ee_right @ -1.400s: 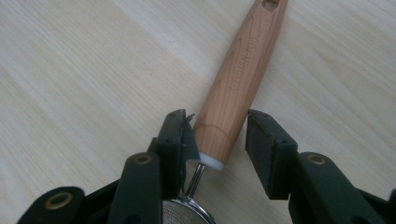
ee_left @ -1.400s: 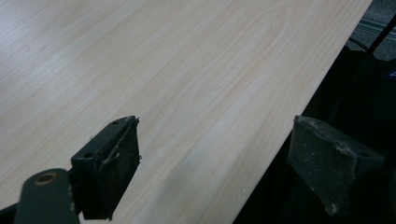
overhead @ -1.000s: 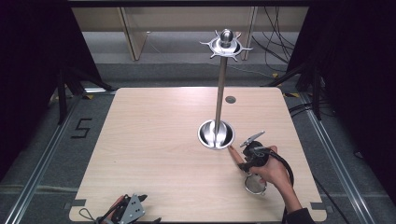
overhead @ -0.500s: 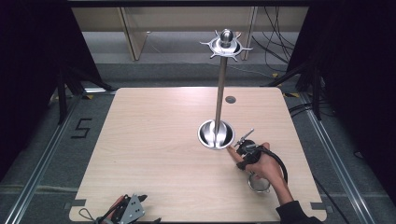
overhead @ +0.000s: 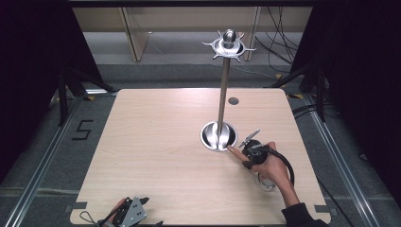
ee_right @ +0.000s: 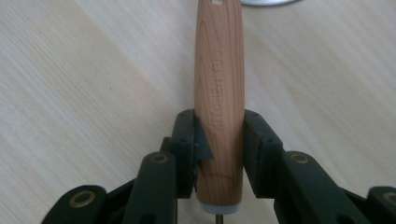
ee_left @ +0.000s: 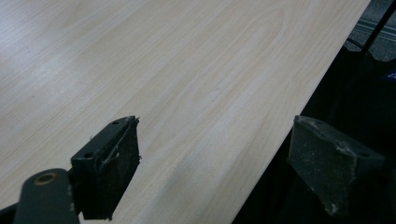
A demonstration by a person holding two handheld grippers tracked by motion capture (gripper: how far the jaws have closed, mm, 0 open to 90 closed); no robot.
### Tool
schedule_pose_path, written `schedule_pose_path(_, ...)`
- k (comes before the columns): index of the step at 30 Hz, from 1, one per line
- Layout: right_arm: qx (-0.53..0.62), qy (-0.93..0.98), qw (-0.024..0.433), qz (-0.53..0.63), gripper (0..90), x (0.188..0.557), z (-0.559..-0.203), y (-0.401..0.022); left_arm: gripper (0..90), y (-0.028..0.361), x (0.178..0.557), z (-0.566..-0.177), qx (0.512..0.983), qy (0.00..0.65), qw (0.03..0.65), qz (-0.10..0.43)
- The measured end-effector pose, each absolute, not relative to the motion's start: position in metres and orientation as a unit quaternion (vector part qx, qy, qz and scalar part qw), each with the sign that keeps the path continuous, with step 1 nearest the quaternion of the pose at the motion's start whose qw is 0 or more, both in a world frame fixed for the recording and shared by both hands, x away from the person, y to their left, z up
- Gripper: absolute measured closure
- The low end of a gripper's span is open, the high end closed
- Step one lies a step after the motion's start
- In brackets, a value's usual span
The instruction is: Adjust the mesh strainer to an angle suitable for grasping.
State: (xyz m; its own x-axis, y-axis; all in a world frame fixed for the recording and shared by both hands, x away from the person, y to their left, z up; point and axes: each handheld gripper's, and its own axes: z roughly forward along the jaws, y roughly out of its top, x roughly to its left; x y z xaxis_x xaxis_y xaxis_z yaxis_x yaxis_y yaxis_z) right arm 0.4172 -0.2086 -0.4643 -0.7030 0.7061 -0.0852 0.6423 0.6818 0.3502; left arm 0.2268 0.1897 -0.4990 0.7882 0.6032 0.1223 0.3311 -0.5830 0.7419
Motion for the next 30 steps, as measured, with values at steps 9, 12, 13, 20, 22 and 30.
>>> schedule_pose_path(9, 0.354, 0.898, 0.106, 0.241, 69.1, 0.409, -0.441, -0.219, 15.6, 0.19, 0.226, -0.499, 0.868, 0.268, 0.374, 0.185)
schedule_pose_path(12, 0.372, 0.886, 0.099, 0.259, 69.1, 0.405, -0.434, -0.221, 15.6, 0.19, 0.226, -0.499, 0.869, 0.266, 0.374, 0.185)
schedule_pose_path(13, 0.372, 0.886, 0.099, 0.259, 69.1, 0.405, -0.434, -0.221, 15.6, 0.19, 0.226, -0.499, 0.868, 0.268, 0.374, 0.184)
schedule_pose_path(20, 0.368, 0.861, 0.114, 0.331, 69.2, 0.399, -0.419, -0.235, 15.6, 0.189, 0.226, -0.499, 0.867, 0.271, 0.377, 0.184)
schedule_pose_path(22, 0.343, 0.863, 0.119, 0.351, 69.2, 0.402, -0.418, -0.237, 15.6, 0.189, 0.226, -0.499, 0.866, 0.272, 0.377, 0.183)
schedule_pose_path(30, 0.353, 0.834, 0.142, 0.399, 69.2, 0.394, -0.394, -0.247, 15.6, 0.189, 0.226, -0.499, 0.867, 0.272, 0.376, 0.18)
